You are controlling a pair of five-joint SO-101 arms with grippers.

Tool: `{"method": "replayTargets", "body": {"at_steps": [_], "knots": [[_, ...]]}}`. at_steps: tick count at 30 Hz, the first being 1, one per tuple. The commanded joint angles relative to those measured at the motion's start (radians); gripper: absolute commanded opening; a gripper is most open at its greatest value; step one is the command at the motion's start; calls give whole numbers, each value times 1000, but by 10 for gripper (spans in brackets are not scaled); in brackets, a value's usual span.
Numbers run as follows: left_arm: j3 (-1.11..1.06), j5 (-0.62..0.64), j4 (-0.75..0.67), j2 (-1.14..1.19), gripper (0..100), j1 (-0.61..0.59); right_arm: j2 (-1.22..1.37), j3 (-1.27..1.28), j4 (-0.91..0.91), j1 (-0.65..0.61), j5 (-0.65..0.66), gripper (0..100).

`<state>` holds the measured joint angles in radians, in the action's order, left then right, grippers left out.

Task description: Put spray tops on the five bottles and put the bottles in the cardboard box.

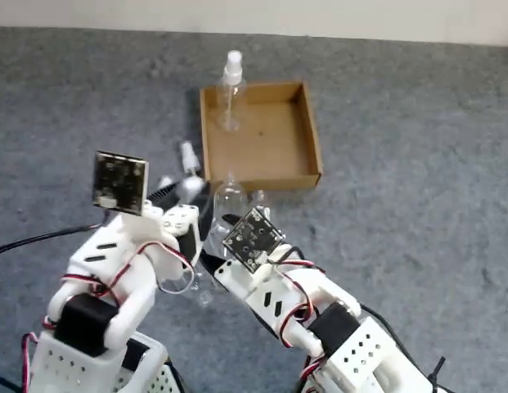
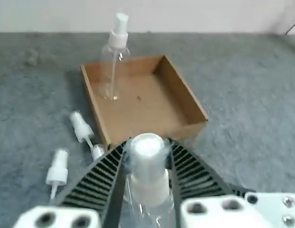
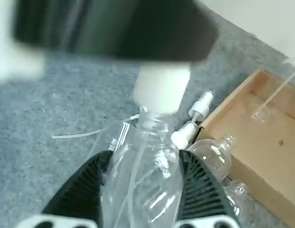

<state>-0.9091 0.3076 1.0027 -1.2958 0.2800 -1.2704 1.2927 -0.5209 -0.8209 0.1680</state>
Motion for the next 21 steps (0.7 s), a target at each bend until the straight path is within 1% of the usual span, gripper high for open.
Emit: {"method": "replayTargets", "body": {"at_steps": [1,5,8,11,14,21], "knots": [[-61,-17,-35,-1,4,16,-24,-28,30,22,-20,4],[-131,-15,-75,-1,5,18,-24,-101,30,24,-25,4],[-134,-14,-71,-1,7,18,-15,-163,30,33,-106,4],[-134,-12,-71,-1,8,18,-15,-209,30,87,-140,4],[-134,-12,-71,-1,8,18,-15,-251,25,139,-140,4],[-133,-14,-74,-1,8,10,-15,-265,25,140,-135,4]]}}
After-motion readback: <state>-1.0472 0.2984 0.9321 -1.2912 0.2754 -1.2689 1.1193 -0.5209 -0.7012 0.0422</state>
